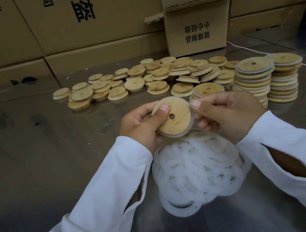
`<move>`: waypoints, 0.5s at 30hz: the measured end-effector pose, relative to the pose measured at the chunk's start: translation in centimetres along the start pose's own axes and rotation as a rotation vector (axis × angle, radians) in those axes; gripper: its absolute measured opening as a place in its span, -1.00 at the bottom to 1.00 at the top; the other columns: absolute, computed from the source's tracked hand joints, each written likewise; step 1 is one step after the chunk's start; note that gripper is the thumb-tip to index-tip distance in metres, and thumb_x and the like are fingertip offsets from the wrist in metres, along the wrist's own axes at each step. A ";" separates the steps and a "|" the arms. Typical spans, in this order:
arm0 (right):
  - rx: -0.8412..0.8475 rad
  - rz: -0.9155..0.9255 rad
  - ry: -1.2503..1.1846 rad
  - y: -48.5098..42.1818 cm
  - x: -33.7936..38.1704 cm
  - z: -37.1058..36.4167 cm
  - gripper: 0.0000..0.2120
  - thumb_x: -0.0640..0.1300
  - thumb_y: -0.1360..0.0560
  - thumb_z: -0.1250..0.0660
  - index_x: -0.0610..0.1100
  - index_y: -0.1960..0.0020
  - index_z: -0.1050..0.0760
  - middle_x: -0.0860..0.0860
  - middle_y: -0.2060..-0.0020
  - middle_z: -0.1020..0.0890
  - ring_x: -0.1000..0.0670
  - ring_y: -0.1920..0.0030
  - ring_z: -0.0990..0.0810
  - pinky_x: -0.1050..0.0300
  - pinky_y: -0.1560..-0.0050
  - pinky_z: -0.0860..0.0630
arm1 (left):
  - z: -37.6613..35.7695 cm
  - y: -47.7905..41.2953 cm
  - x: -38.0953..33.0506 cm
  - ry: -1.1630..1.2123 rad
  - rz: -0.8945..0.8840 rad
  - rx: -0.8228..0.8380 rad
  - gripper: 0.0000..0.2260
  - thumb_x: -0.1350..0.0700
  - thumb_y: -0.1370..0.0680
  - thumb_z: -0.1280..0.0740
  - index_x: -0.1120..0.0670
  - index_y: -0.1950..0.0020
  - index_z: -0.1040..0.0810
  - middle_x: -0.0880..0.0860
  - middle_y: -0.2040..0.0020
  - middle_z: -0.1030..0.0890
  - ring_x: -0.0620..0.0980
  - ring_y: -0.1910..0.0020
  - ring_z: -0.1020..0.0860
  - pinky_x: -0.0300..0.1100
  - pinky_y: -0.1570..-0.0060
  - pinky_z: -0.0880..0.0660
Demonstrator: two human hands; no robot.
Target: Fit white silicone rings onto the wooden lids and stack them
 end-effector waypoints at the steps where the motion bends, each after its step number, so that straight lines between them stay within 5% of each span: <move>1: 0.014 -0.018 -0.026 0.0 0.0 0.0 -0.89 -0.17 -0.42 -0.37 -0.08 0.28 -0.60 0.03 0.47 -0.61 0.10 0.47 -0.53 0.29 0.41 -0.46 | 0.1 0.0 0.0 0.030 0.008 -0.009 -0.91 0.23 -0.47 -0.32 0.14 0.08 -0.60 0.08 0.24 -0.66 -0.01 0.24 -0.63 -0.16 0.20 -0.62; 5: 0.034 -0.039 -0.059 0.1 0.1 -0.2 -0.87 -0.26 -0.43 -0.35 -0.06 0.22 -0.61 0.02 0.40 -0.64 0.11 0.42 -0.59 0.31 0.35 -0.52 | 0.1 -0.1 -0.1 0.081 -0.016 -0.032 -0.90 0.26 -0.47 -0.31 0.16 0.05 -0.58 0.05 0.26 -0.66 -0.04 0.25 -0.64 -0.15 0.20 -0.61; 8: -0.061 0.106 0.141 0.3 0.2 -0.2 -0.83 -0.25 -0.42 -0.37 0.01 0.19 -0.59 0.09 0.40 -0.64 0.15 0.38 -0.60 0.34 0.29 -0.51 | 0.0 -0.1 -0.2 0.125 -0.059 -0.043 -0.90 0.27 -0.47 -0.30 0.14 0.07 -0.57 0.00 0.29 -0.66 -0.08 0.28 -0.64 -0.21 0.27 -0.60; 12: -0.093 0.371 0.502 1.3 0.7 -0.9 -0.78 -0.16 -0.41 -0.36 0.08 0.00 -0.60 0.18 0.15 -0.64 0.21 0.29 -0.59 0.19 0.16 -0.54 | -0.2 0.1 0.0 0.128 -0.124 -0.061 -0.89 0.24 -0.38 -0.37 0.13 0.11 -0.56 0.05 0.24 -0.66 -0.03 0.23 -0.63 -0.17 0.24 -0.61; 15: -0.115 0.427 0.531 1.4 0.8 -1.2 -0.76 -0.17 -0.40 -0.36 0.10 0.00 -0.57 0.19 0.13 -0.63 0.23 0.23 -0.59 0.12 0.09 -0.57 | -0.3 0.1 0.2 0.137 -0.155 -0.065 -0.78 0.14 -0.23 -0.41 0.11 0.15 -0.55 0.06 0.24 -0.66 0.00 0.21 -0.63 -0.14 0.22 -0.61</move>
Point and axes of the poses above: each hand's wrist, its own y-axis away from the middle knuckle, its own z-axis out of the back of the hand, x = y × z, the point moved 3 cm from there along -y, towards the middle knuckle
